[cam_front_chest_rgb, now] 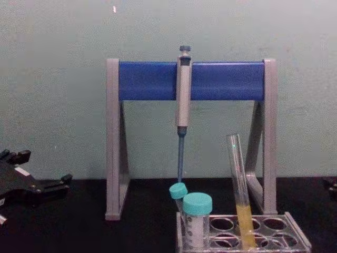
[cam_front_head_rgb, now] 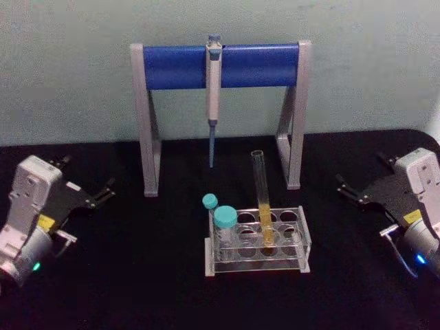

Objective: Pick up the test tube from the test tube rack, shake it, then place it back into the test tube rack.

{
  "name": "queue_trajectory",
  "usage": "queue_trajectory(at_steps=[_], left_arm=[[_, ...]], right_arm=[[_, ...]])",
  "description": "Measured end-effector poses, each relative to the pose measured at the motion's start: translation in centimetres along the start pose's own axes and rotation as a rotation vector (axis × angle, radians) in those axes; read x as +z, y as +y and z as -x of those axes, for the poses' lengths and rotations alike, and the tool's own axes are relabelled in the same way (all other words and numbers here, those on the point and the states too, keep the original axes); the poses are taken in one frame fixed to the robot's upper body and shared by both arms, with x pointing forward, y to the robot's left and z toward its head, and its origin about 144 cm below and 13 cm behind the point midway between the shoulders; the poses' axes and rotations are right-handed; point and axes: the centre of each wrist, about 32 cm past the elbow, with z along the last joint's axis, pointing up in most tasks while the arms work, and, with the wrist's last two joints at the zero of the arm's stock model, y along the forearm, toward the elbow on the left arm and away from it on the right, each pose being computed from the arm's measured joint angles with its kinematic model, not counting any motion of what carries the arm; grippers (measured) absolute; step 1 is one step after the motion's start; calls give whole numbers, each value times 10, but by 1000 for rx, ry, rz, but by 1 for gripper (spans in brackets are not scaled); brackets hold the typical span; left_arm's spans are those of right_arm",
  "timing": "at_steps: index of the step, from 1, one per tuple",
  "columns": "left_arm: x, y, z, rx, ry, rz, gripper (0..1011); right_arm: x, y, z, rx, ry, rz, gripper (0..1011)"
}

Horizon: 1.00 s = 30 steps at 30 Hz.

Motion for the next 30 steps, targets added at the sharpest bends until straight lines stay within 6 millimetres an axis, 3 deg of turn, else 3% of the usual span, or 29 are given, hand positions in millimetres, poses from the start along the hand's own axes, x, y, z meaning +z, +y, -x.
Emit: queue_trajectory(at_steps=[30], left_arm=[[0, 0, 0, 0, 0, 0, 1001]], right_arm=[[1, 0, -1, -2, 2, -4, 1000]])
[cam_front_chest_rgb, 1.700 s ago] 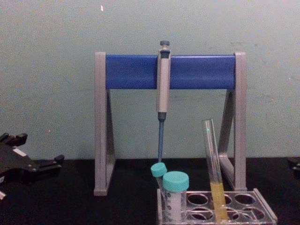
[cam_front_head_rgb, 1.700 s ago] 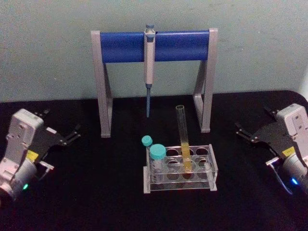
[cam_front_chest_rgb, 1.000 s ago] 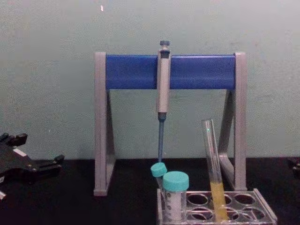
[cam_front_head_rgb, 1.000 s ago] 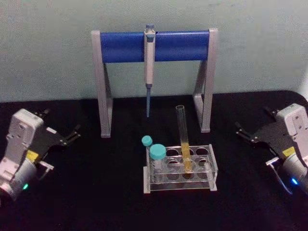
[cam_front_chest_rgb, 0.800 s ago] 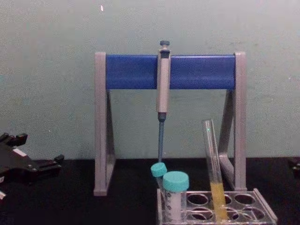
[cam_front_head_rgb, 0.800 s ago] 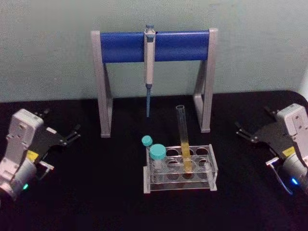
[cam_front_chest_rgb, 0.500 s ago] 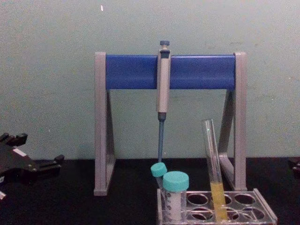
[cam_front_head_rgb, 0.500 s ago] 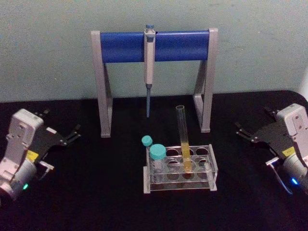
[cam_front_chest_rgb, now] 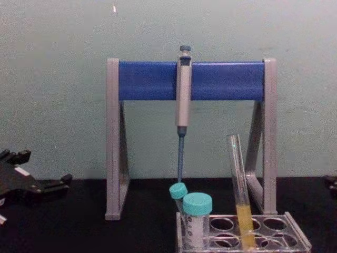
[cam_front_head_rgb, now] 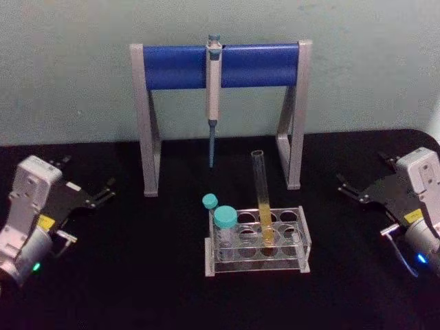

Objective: Pick up the test tube from the test tube rack, shake it, then place it back into the test tube rack.

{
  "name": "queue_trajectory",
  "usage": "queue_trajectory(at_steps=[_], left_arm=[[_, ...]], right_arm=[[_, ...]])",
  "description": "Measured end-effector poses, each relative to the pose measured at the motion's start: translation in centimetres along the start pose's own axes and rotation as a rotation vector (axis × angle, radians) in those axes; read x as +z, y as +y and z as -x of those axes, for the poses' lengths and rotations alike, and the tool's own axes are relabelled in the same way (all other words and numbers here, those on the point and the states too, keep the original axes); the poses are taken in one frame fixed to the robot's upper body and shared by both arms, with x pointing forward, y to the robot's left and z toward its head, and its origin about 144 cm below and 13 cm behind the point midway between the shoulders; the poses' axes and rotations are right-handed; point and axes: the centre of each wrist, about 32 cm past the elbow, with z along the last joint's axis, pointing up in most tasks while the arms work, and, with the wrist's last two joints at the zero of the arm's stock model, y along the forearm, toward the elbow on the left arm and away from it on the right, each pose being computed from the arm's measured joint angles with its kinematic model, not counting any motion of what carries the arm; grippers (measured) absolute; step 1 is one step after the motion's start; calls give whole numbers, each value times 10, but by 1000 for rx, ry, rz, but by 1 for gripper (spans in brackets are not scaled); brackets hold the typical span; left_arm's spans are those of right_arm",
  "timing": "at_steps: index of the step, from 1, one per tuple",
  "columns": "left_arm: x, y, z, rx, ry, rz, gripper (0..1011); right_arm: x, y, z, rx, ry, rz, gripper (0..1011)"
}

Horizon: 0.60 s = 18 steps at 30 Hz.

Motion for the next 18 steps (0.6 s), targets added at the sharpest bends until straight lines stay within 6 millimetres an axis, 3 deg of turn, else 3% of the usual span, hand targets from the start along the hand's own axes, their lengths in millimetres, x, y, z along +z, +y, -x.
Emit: queue_trajectory(at_steps=[18], left_arm=[[0, 0, 0, 0, 0, 0, 1001]], right_arm=[[25, 2, 1, 119, 96, -173, 1000]])
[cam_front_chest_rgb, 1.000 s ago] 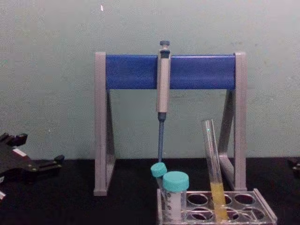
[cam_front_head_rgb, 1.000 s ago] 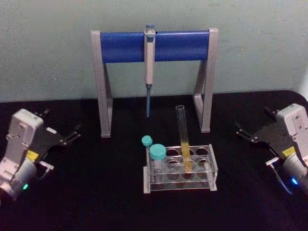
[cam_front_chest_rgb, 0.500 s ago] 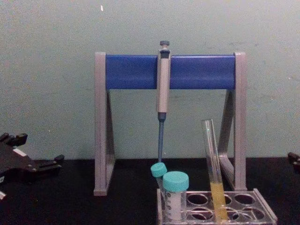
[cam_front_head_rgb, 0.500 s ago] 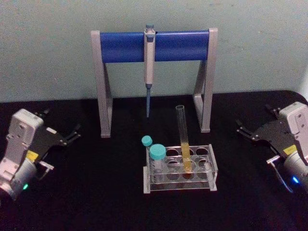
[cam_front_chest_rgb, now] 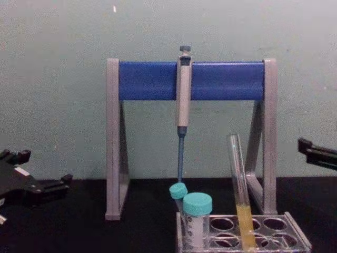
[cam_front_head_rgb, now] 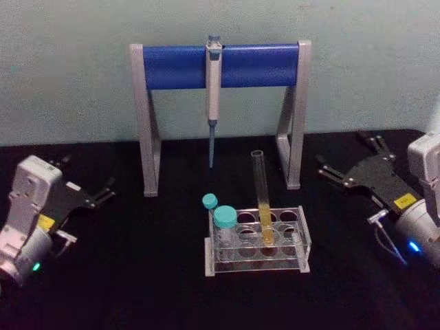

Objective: Pick up the test tube from the test tube rack, shake it, then place it back into the test tube rack.

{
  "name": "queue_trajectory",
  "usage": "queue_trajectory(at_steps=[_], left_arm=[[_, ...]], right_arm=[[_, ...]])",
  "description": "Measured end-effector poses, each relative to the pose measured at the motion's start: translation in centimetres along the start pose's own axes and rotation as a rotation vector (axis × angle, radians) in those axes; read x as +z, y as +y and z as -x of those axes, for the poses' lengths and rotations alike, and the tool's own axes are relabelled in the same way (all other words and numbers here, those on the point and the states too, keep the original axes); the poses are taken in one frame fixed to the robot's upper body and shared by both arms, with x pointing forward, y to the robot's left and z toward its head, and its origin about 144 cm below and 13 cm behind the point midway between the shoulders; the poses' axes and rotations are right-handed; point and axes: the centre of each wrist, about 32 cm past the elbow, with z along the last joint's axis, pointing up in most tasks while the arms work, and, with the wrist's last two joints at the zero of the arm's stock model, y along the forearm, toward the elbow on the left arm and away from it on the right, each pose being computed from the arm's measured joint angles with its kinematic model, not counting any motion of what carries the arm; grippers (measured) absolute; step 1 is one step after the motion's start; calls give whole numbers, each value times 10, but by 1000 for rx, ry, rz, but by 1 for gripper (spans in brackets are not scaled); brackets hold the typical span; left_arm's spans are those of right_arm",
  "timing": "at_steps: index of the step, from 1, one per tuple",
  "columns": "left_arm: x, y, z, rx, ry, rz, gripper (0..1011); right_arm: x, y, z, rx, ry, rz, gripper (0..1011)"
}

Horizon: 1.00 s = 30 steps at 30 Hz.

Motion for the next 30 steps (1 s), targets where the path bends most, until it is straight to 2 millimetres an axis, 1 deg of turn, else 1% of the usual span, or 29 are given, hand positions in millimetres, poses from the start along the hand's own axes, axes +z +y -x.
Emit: queue_trajectory(at_steps=[4, 14, 20, 30], left_arm=[[0, 0, 0, 0, 0, 0, 1001], [0, 0, 0, 0, 0, 0, 1001], [0, 0, 0, 0, 0, 0, 1001], [0, 0, 0, 0, 0, 0, 1001]], right_arm=[[7, 5, 4, 77, 42, -45, 1000], [17, 15, 14, 213, 92, -84, 1000], [22, 25, 23, 291, 127, -64, 1000], [28, 36, 30, 333, 177, 5, 1000]])
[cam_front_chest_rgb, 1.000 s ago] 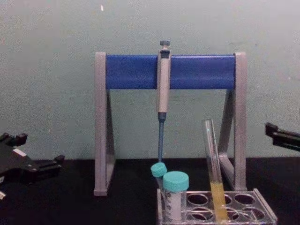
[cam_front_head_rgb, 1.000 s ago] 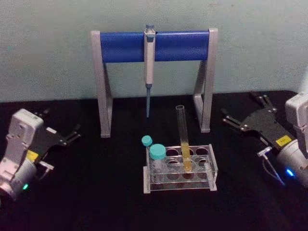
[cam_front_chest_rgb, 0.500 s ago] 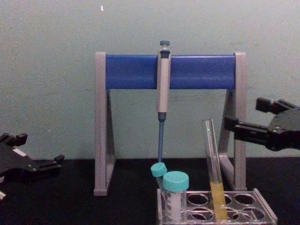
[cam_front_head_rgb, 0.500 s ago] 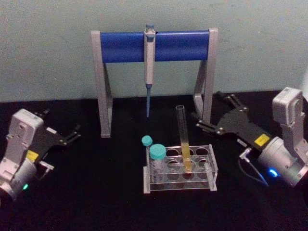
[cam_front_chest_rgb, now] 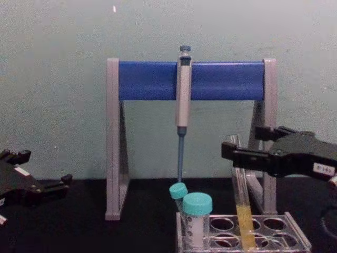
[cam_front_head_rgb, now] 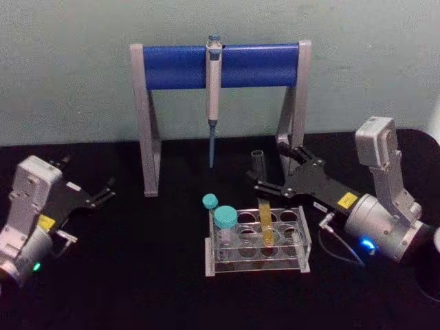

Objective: Pick up the test tube from the test tube rack, shake it, then place it back into the test tube rack.

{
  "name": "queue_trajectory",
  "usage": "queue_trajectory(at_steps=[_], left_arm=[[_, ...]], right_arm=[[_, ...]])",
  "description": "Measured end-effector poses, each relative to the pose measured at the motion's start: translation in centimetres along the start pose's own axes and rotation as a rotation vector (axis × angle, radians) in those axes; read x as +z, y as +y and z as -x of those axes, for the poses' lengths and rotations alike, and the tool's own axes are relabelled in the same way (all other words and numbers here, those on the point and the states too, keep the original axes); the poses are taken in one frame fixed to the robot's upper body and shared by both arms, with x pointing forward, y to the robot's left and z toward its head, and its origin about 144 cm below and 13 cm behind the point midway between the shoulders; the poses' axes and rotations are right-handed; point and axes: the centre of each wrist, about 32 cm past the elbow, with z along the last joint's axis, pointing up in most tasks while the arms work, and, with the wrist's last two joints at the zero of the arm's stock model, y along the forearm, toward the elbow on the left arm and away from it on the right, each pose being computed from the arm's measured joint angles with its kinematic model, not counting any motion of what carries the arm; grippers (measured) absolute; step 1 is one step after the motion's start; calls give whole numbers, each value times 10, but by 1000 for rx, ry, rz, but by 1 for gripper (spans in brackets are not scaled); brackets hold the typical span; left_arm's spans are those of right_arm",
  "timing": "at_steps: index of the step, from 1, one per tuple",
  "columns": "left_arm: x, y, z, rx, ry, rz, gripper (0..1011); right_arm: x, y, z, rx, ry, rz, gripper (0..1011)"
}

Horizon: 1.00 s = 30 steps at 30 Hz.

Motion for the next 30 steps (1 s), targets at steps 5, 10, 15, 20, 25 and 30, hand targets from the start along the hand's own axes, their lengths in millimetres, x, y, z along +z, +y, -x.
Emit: queue_trajectory(at_steps=[5, 10, 15, 20, 25, 30], left_arm=[[0, 0, 0, 0, 0, 0, 1001], [0, 0, 0, 0, 0, 0, 1002], [0, 0, 0, 0, 0, 0, 1001], [0, 0, 0, 0, 0, 0, 1001], [0, 0, 0, 0, 0, 0, 1001], [0, 0, 0, 0, 0, 0, 1001]], right_arm=[[1, 6, 0, -3, 20, 36, 1000], [1, 10, -1, -10, 33, 65, 1000], [-1, 12, -1, -14, 45, 85, 1000], [-3, 13, -3, -12, 59, 98, 1000], [-4, 15, -3, -8, 68, 104, 1000], [-5, 15, -4, -5, 75, 114, 1000]])
